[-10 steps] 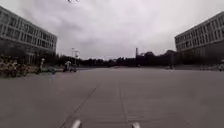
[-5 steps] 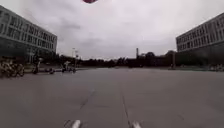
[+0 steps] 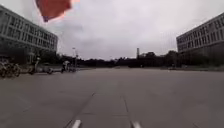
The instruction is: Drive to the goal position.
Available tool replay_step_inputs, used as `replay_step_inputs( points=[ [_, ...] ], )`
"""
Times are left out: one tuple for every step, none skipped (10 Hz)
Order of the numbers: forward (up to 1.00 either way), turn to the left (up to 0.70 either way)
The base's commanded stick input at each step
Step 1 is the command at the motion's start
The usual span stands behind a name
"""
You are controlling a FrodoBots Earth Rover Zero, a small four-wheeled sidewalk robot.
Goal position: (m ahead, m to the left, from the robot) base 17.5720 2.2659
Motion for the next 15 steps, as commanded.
replay_step_inputs(
  points=[
    [0.70,0.00],
    [0.70,0.00],
    [0.70,0.00],
    [0.70,0.00],
    [0.70,0.00],
    [0.70,0.00],
    [0.70,0.00],
    [0.70,0.00],
    [0.70,0.00],
    [0.70,0.00],
    [0.70,0.00],
    [0.70,0.00],
    [0.70,0.00],
    [0.70,0.00],
    [0.70,0.00]
  ],
)
